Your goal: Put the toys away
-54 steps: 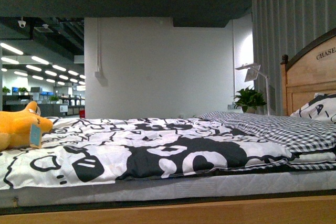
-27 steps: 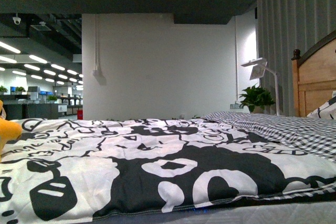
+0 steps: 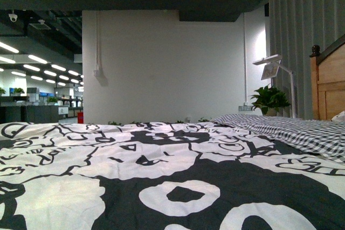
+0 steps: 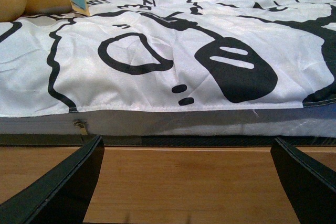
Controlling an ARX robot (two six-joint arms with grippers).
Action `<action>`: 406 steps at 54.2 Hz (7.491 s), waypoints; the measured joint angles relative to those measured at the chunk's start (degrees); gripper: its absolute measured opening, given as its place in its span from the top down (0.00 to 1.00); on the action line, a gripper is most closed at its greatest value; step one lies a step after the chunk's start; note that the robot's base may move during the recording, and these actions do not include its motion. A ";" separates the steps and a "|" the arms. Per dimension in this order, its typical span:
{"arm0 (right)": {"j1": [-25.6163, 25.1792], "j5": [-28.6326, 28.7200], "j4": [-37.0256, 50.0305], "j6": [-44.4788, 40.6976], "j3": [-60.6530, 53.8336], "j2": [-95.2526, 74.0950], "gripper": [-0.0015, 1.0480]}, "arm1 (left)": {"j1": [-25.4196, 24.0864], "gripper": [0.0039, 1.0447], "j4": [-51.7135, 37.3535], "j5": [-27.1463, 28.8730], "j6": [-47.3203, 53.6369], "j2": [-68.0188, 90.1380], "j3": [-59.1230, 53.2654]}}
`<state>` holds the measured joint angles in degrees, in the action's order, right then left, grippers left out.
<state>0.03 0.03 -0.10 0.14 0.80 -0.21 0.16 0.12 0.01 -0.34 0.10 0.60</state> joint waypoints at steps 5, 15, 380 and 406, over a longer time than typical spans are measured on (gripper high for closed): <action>0.00 0.00 0.00 0.02 0.00 0.00 0.06 | 0.00 0.06 0.00 0.00 -0.02 0.00 0.00; 0.00 -0.20 0.00 0.00 0.00 0.00 0.06 | 0.00 0.06 0.00 -0.07 0.04 0.00 0.00; -0.13 0.15 9.25 0.22 1.86 -11.06 0.92 | 0.00 0.06 0.00 0.04 0.11 -0.04 -0.02; -0.09 0.09 0.28 0.17 0.02 -0.24 0.92 | 0.00 0.06 0.00 0.00 0.11 -0.04 -0.02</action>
<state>-0.05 0.12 0.19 0.32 0.82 -0.45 0.16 0.12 0.01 -0.23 0.05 0.58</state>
